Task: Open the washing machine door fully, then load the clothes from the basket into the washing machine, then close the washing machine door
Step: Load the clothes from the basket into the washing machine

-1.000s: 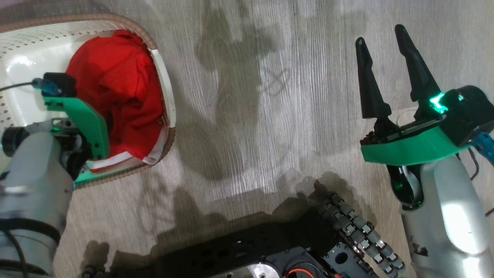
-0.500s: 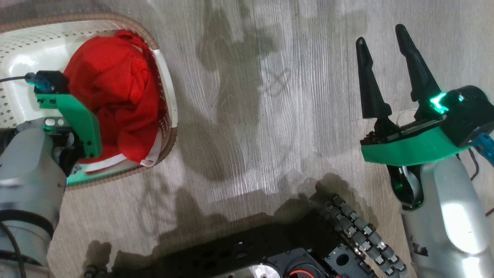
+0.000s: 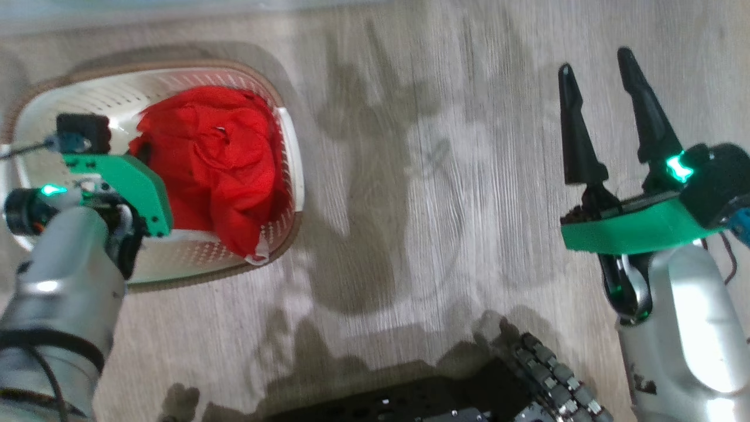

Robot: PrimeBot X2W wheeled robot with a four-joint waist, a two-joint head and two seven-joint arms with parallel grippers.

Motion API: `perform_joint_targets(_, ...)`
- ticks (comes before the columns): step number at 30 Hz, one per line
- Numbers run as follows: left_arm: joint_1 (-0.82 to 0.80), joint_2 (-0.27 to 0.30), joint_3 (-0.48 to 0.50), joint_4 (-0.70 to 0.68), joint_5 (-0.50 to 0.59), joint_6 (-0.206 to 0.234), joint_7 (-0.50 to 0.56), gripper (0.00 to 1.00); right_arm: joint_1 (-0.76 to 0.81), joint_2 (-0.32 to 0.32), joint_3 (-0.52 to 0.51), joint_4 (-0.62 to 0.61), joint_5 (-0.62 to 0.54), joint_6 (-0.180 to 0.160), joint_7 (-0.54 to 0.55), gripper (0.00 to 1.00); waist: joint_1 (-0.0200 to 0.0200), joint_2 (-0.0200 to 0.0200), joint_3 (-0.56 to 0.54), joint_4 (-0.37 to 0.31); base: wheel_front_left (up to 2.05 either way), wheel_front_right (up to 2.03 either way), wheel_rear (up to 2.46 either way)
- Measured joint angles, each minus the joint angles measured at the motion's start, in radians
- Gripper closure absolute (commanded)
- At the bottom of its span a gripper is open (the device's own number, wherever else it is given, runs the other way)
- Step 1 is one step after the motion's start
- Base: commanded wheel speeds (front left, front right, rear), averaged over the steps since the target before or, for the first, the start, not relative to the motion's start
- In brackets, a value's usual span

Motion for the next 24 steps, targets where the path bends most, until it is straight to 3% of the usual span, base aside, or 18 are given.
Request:
perform_joint_targets(6, 0.07, -0.021, 0.007, -0.06, -0.002, 0.025, -0.114, 1.0, 0.05, 0.0, -0.014, 0.008, -0.002, 0.0, 0.01, 0.0, 0.0, 0.0, -0.086, 0.035, 0.0, 0.0, 0.0)
perform_joint_targets(10, 0.125, -0.021, 0.033, -0.175, -0.002, 0.068, -0.146, 1.0, 0.069, 0.0, -0.021, 0.009, -0.003, 0.0, 0.022, 0.0, 0.0, 0.0, -0.158, 0.062, 0.0, 0.0, 0.0)
perform_joint_targets(15, 0.199, -0.016, 0.066, -0.327, 0.003, 0.108, -0.153, 1.0, 0.095, 0.0, -0.03, 0.01, -0.003, 0.0, 0.029, 0.0, 0.0, 0.0, -0.213, 0.082, 0.0, 0.0, 0.0)
perform_joint_targets(24, 0.395, 0.024, 0.146, -0.718, 0.077, 0.201, -0.153, 1.0, 0.111, 0.0, -0.039, 0.012, -0.003, 0.0, 0.047, 0.0, 0.0, 0.0, -0.316, 0.117, 0.0, 0.0, 0.0)
